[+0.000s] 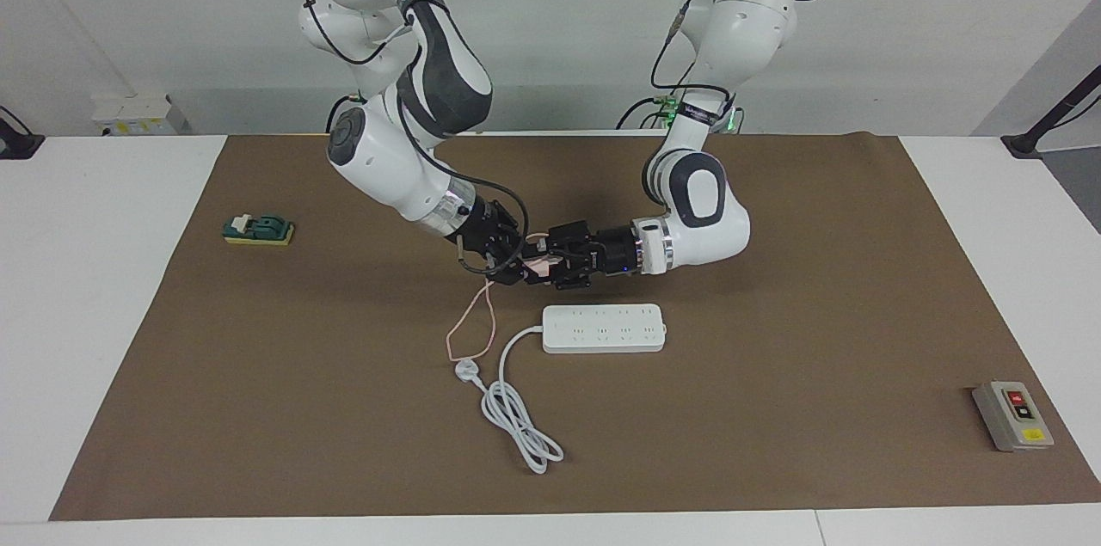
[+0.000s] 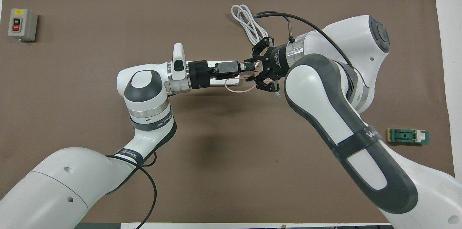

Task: Plug charger into power strip

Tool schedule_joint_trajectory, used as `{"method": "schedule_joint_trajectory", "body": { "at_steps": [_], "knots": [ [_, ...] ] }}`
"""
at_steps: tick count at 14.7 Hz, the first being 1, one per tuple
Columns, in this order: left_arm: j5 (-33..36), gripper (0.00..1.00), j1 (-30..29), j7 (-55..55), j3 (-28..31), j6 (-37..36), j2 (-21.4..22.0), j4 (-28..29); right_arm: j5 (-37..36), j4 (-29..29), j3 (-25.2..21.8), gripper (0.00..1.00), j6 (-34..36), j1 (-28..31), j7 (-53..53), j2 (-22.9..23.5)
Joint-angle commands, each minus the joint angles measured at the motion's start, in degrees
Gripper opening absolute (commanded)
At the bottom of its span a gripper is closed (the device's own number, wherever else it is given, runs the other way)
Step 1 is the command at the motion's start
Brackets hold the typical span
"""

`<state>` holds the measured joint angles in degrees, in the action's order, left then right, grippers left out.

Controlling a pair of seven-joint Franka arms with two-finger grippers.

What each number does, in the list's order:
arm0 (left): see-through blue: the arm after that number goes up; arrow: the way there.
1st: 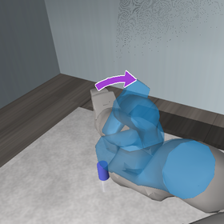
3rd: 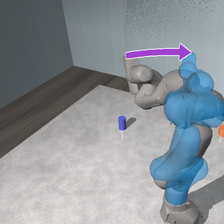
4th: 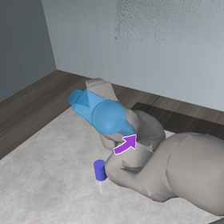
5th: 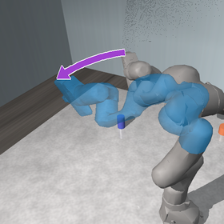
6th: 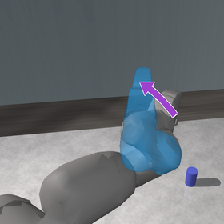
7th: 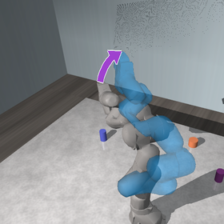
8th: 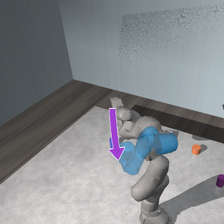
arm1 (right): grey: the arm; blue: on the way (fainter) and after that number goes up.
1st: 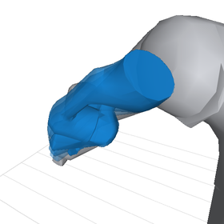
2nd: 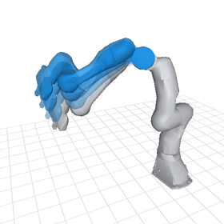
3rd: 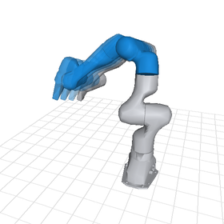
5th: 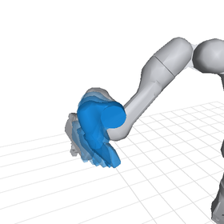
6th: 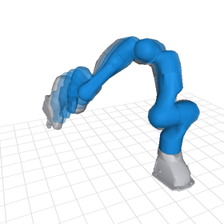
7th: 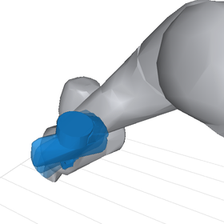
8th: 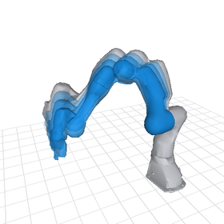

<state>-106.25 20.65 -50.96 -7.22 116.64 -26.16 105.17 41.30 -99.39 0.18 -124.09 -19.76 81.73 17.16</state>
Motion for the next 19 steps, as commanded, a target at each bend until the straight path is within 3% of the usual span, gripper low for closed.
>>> {"method": "schedule_joint_trajectory", "body": {
  "at_steps": [1, 3, 6, 7, 8, 9, 19],
  "knots": [
    [0.0, 0.19, 0.44, -1.33, 0.19, -0.1, -0.91, -0.85, 1.06, 0.95, 0.35, 0.0, 0.95, 0.42, 0.97, 0.33],
    [0.08, 0.0, 0.35, -1.33, 0.19, -0.27, -0.91, -0.76, 1.06, 1.04, 0.35, 0.0, 0.95, 0.51, 0.97, 0.33],
    [0.0, 0.0, 0.53, -1.33, 0.1, -0.19, -0.91, -0.67, 1.5, 0.95, 0.35, 0.02, 0.95, 0.51, 0.97, 0.33],
    [0.0, 0.0, 0.53, -1.33, 0.1, -0.19, -0.91, -0.67, 1.59, 0.95, 0.35, 0.34, 0.87, 0.51, 1.06, 0.33],
    [0.0, 0.0, 0.53, -1.33, 0.1, -0.19, -0.91, -0.67, 1.59, 0.95, 0.35, 0.84, 0.86, 0.25, 1.15, 0.33],
    [0.0, 0.0, 0.44, -1.33, 0.1, -0.27, -0.91, -0.67, 1.59, 0.95, 0.26, 1.0, 0.78, 0.16, 1.32, 0.33],
    [-0.8, 0.0, 0.26, -1.16, 0.1, 1.3, -0.91, -0.32, 1.5, 1.3, 0.26, 1.0, 2.18, 1.3, 2.29, 0.24]
  ]
}}
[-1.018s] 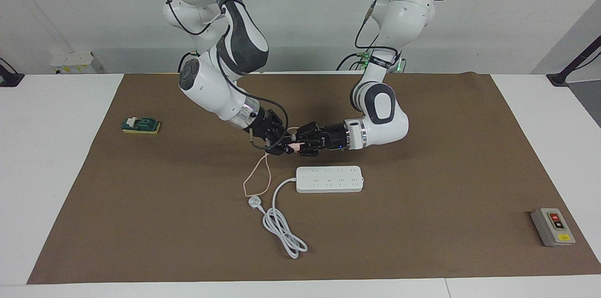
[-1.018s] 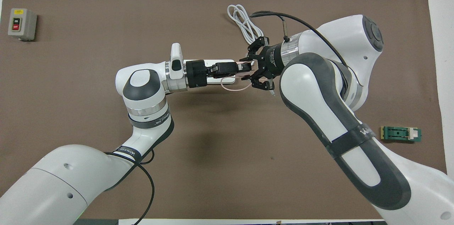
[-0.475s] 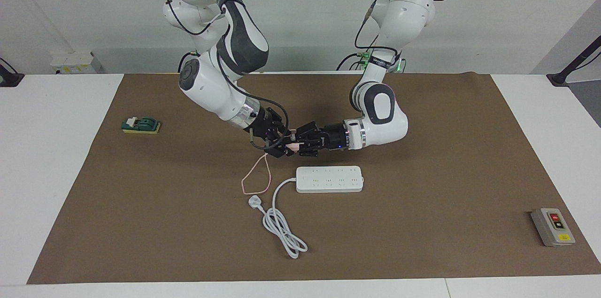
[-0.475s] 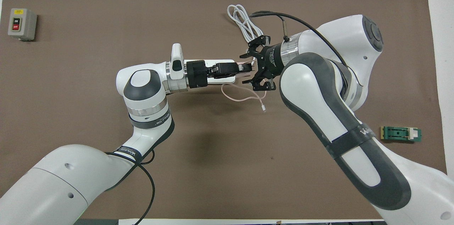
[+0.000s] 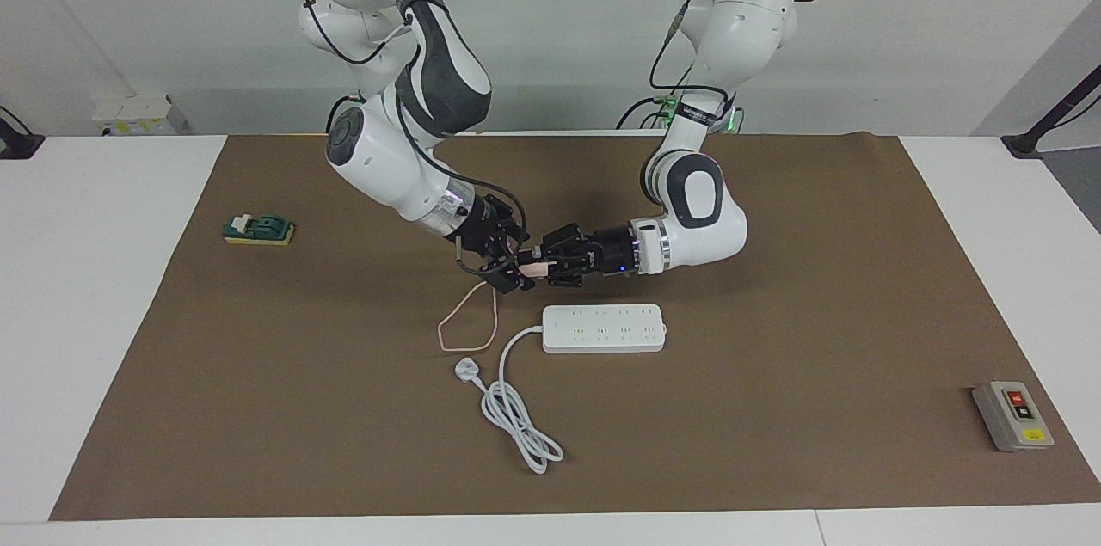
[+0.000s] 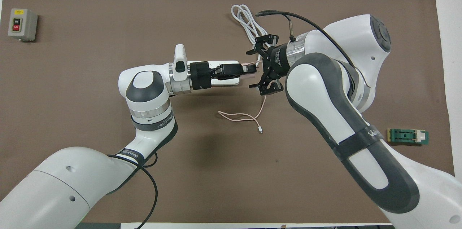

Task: Plug charger into power strip
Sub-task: 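Open the right gripper and withdraw it while the left gripper holds the strip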

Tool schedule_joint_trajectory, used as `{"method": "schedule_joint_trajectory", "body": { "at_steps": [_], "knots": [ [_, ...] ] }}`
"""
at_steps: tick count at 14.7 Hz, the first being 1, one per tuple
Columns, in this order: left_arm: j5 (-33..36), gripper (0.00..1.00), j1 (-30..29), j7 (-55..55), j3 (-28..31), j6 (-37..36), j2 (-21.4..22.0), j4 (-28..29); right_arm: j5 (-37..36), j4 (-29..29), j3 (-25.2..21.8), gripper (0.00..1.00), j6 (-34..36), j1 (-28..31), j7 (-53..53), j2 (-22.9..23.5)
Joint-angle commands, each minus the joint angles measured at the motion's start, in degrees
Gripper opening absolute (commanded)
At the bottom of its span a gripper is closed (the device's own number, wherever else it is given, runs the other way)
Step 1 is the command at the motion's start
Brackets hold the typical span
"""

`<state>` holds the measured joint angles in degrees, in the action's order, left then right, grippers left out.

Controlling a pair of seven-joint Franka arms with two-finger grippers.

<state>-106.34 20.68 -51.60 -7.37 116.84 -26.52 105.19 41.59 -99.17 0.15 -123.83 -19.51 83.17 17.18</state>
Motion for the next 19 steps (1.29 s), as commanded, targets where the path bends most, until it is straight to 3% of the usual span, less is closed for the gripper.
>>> {"method": "schedule_joint_trajectory", "body": {
  "at_steps": [1, 4, 8, 14, 19],
  "knots": [
    [-0.71, 0.0, 0.15, -0.26, 0.25, 1.89, -0.55, -0.34, 0.87, 1.78, -0.06, 1.0, 2.53, 1.13, 0.86, 0.31],
    [-0.71, 0.0, -0.11, 2.01, 0.25, 5.49, -0.29, -0.34, -0.45, 2.66, -0.33, 1.0, 3.86, 3.41, 0.51, -0.12],
    [-0.71, 0.0, 0.06, 7.29, 0.25, 10.05, 0.68, -0.43, -8.16, 2.75, -0.42, 1.0, 5.69, 6.31, 0.07, -2.14],
    [0.26, 0.0, 0.59, 19.67, 0.51, 20.17, 11.57, 7.55, -15.56, 2.66, -0.42, 1.0, 9.12, 12.03, -12.21, -6.1],
    [0.35, 0.0, 4.1, 21.45, 0.51, 31.4, 20.0, 17.75, -21.18, 2.57, -0.42, 1.0, 12.11, 15.37, -26.08, -7.94]
  ]
}}
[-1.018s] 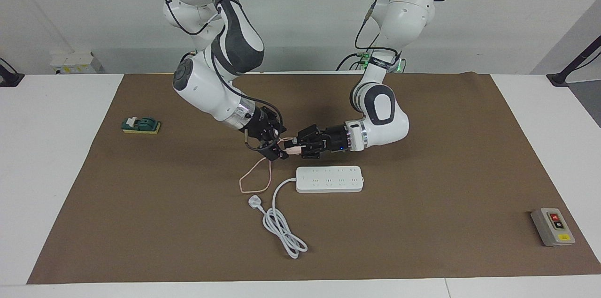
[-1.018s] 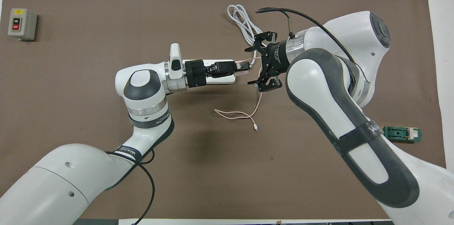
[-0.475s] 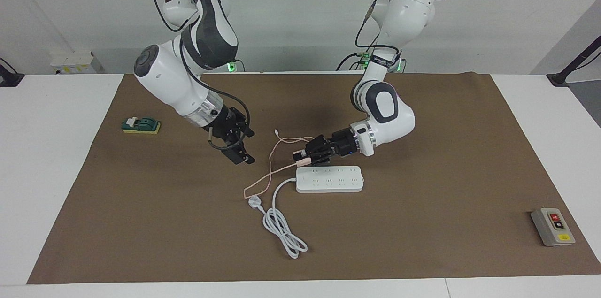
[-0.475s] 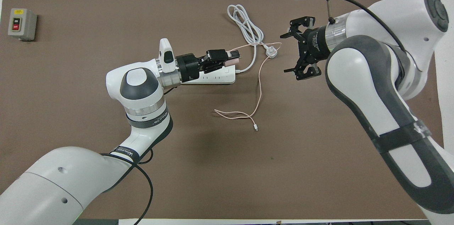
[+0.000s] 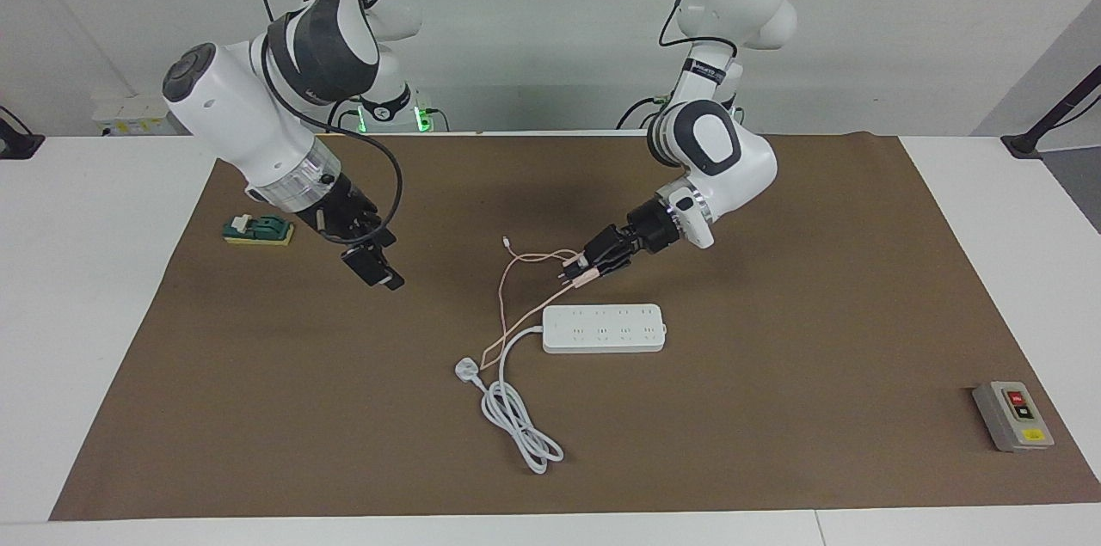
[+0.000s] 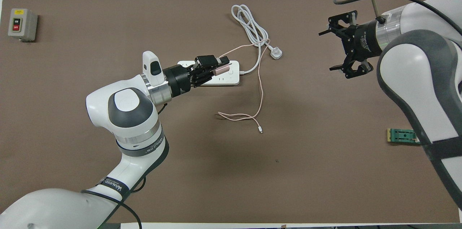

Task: Plug charger into power strip

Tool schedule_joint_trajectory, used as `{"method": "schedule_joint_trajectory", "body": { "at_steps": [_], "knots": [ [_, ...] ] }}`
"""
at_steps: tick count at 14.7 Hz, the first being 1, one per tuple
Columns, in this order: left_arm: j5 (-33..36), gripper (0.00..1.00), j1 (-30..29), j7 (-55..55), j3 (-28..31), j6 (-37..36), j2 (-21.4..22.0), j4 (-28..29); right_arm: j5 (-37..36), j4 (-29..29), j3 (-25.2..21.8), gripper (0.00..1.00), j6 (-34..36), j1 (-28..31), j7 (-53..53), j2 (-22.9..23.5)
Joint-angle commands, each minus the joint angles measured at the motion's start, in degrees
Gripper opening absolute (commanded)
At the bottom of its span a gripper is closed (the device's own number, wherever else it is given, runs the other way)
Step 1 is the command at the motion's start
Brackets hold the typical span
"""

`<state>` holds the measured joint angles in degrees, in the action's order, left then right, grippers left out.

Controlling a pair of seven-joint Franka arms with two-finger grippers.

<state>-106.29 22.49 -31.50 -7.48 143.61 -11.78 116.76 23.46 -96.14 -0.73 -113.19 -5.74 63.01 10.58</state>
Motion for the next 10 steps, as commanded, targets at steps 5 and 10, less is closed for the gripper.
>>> {"method": "schedule_joint_trajectory", "body": {
  "at_steps": [5, 10],
  "knots": [
    [4.22, 0.0, 2.92, 0.57, 0.53, 6.07, 6.25, 7.35, -9.56, -0.63, 0.47, 1.0, 4.38, 4.51, -24.48, -3.19],
    [19.24, 0.0, -2.08, 1.18, 0.88, -4.19, 4.23, 0.07, -15.71, -0.89, 0.47, 1.0, 6.23, 6.79, -40.31, -5.39]
  ]
}}
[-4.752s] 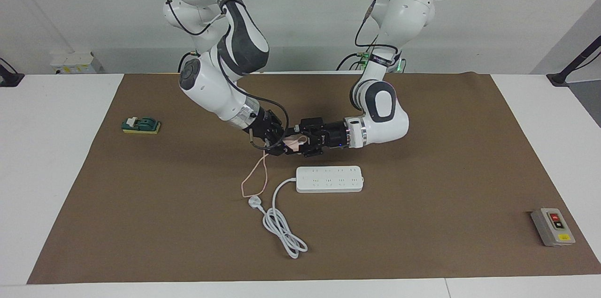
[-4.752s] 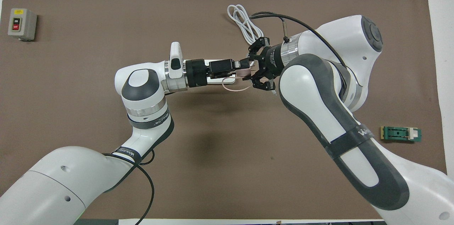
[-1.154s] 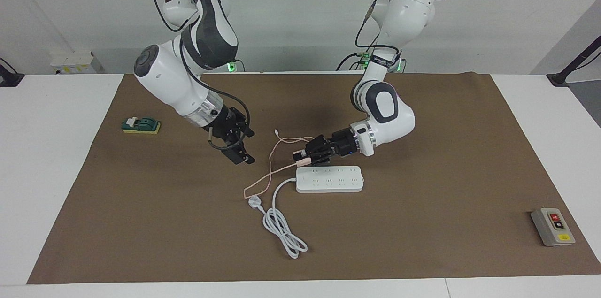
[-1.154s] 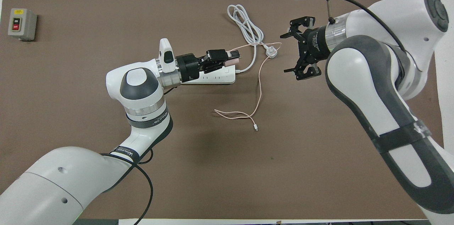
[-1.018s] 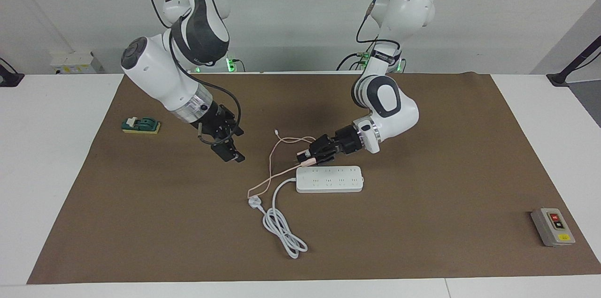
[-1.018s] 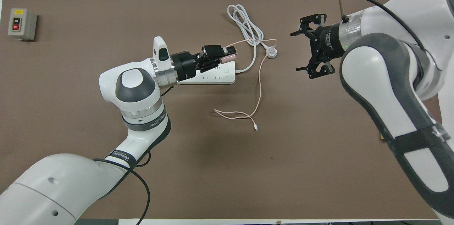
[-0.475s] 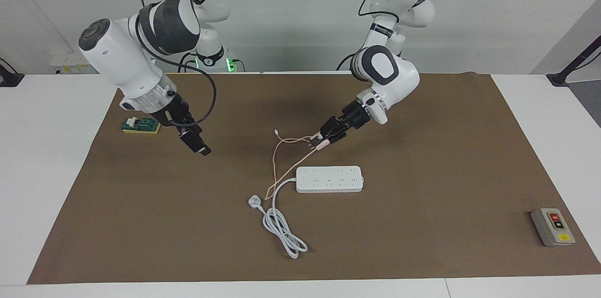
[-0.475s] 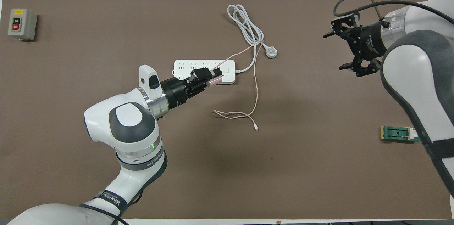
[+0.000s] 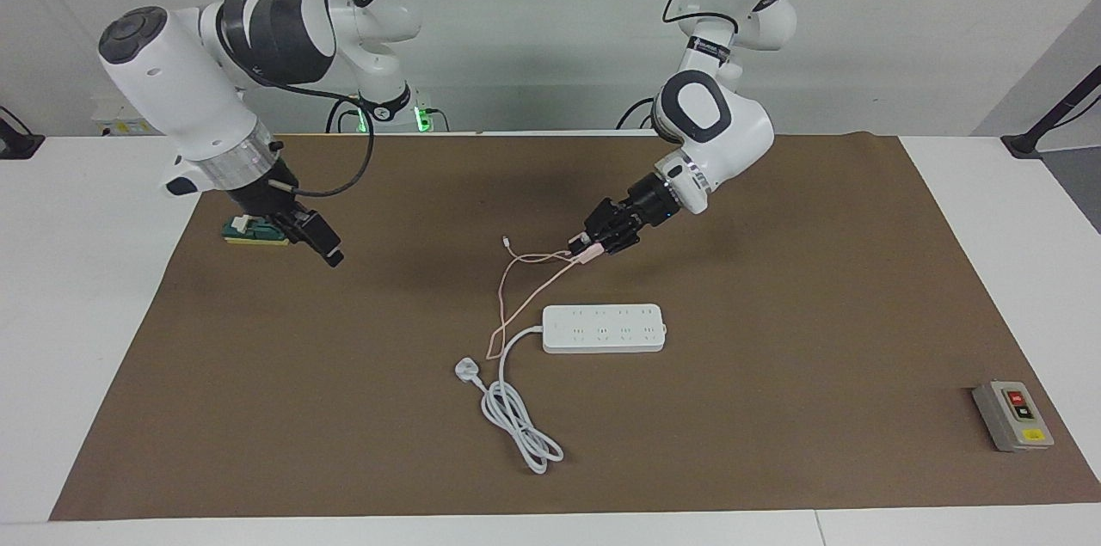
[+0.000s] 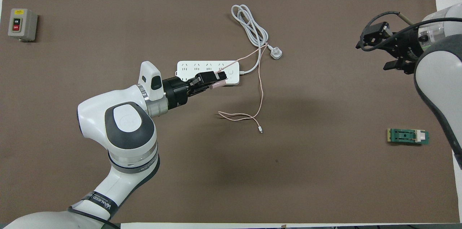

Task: Plug charger into power strip

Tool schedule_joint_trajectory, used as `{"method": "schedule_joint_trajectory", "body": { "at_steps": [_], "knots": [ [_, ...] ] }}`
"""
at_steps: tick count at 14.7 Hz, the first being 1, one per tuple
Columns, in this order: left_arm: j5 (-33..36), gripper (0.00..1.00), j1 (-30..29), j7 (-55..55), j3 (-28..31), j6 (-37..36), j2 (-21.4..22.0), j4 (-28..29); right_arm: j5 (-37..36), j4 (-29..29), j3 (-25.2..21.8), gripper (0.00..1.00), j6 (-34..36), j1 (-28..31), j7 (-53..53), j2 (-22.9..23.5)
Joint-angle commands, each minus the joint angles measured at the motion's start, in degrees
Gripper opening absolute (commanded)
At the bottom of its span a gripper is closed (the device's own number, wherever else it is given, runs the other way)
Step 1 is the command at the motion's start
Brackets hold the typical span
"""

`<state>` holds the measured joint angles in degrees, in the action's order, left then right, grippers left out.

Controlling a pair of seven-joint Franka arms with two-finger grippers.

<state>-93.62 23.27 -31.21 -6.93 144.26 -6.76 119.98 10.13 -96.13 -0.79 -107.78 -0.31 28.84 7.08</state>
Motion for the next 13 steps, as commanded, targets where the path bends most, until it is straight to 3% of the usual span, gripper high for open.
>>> {"method": "schedule_joint_trajectory", "body": {
  "at_steps": [1, 4, 9, 13],
  "knots": [
    [10.78, 0.0, -4.88, 2.11, 0.34, -7.39, -1.15, -4.83, -3.62, -0.81, 0.53, 1.0, 1.16, 1.8, -9.03, -2.16],
    [27.2, 0.0, -11.03, 5.45, 0.34, -17.05, -3.08, -11.15, -6.0, -0.81, 0.53, 1.0, 2.47, 2.85, -19.4, -3.56],
    [51.03, 0.0, -17.19, 12.48, 0.6, -29.54, -3.0, -18.1, -8.29, -0.72, 0.53, 1.0, 7.57, 3.74, -27.95, -6.99],
    [65.02, 0.0, -20.19, 18.09, 0.78, -37.46, -0.46, -20.05, -8.64, -0.64, 0.53, 1.0, 13.46, 3.82, -31.2, -10.33]
  ]
}}
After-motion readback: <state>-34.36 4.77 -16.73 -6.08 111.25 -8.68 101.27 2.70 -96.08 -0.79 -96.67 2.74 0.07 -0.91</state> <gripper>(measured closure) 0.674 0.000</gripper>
